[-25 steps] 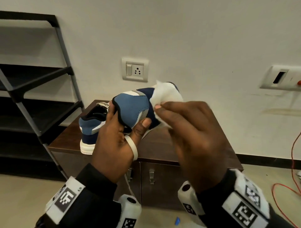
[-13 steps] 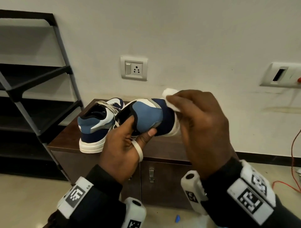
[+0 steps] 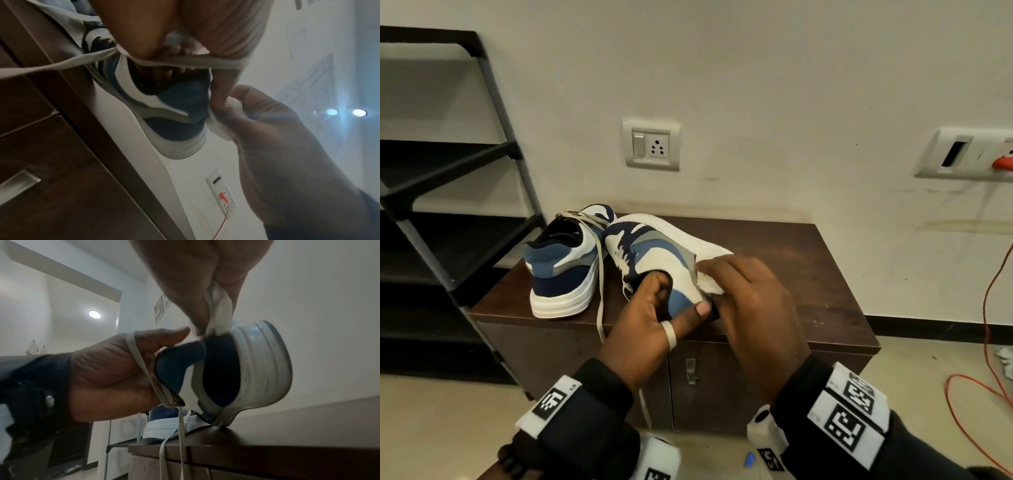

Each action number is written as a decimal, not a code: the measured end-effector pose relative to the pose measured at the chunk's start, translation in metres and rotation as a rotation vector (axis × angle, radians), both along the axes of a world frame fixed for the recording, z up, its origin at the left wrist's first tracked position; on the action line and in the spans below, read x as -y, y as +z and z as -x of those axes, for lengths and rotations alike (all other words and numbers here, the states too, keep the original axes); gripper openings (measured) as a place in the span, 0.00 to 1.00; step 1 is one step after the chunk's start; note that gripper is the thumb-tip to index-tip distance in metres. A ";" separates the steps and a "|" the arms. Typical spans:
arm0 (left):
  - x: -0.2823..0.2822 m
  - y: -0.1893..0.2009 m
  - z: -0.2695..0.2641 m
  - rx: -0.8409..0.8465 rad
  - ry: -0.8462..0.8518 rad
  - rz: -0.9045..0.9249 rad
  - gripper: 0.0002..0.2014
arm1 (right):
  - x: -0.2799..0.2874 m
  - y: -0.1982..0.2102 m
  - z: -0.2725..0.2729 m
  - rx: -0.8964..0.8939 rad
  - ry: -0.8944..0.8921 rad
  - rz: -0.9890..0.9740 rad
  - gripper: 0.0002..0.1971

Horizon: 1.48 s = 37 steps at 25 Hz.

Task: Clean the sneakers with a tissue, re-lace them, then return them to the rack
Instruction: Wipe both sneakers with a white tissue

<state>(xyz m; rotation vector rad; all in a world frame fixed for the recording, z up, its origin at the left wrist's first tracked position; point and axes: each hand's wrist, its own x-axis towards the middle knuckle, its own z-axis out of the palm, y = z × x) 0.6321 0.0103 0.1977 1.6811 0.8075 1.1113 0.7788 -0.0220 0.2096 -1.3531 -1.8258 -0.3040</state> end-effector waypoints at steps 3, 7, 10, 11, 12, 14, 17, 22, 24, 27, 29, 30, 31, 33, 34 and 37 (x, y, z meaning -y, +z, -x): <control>0.001 -0.006 -0.002 -0.108 0.050 0.003 0.12 | -0.010 -0.015 -0.006 0.034 0.013 0.109 0.17; -0.001 -0.009 0.001 -0.214 0.081 -0.007 0.15 | -0.024 -0.012 -0.025 0.045 -0.159 0.159 0.15; -0.003 -0.012 0.008 -0.276 0.098 0.054 0.14 | -0.013 -0.015 -0.004 0.102 -0.077 0.161 0.14; -0.003 -0.013 0.010 -0.287 0.097 0.095 0.14 | -0.009 -0.017 0.003 0.148 -0.036 0.148 0.14; -0.003 -0.013 0.012 -0.300 0.096 0.118 0.14 | -0.009 -0.016 0.003 0.172 -0.016 0.157 0.15; -0.001 -0.012 0.012 -0.343 0.093 0.124 0.14 | -0.016 -0.010 -0.009 0.128 -0.068 0.212 0.17; 0.000 -0.011 0.012 -0.347 0.077 0.137 0.13 | -0.016 -0.007 -0.008 0.076 -0.140 0.222 0.18; -0.004 -0.013 0.015 -0.312 0.031 0.169 0.11 | -0.014 -0.012 0.004 0.228 -0.052 0.162 0.21; -0.001 -0.011 0.013 -0.359 0.069 0.140 0.13 | -0.018 -0.008 -0.003 0.162 -0.131 0.155 0.21; -0.004 -0.015 0.015 -0.363 0.059 0.184 0.16 | -0.012 -0.016 0.011 0.277 -0.054 0.139 0.21; -0.006 -0.016 0.015 -0.351 0.039 0.168 0.15 | -0.016 -0.013 0.008 0.266 -0.055 0.150 0.21; -0.006 -0.015 0.015 -0.376 0.030 0.168 0.14 | -0.019 -0.009 0.002 0.227 -0.079 0.158 0.21; -0.006 -0.013 0.015 -0.409 0.018 0.170 0.14 | -0.021 -0.007 -0.004 0.201 -0.092 0.167 0.21; -0.008 -0.009 0.021 -0.473 -0.053 0.171 0.15 | -0.023 -0.008 -0.008 0.201 -0.083 0.176 0.21; -0.011 -0.008 0.025 -0.523 -0.103 0.161 0.18 | -0.024 -0.009 -0.006 0.213 -0.075 0.168 0.20; -0.013 -0.004 0.033 -0.806 -0.177 -0.019 0.24 | -0.027 -0.009 -0.009 0.186 -0.081 0.153 0.18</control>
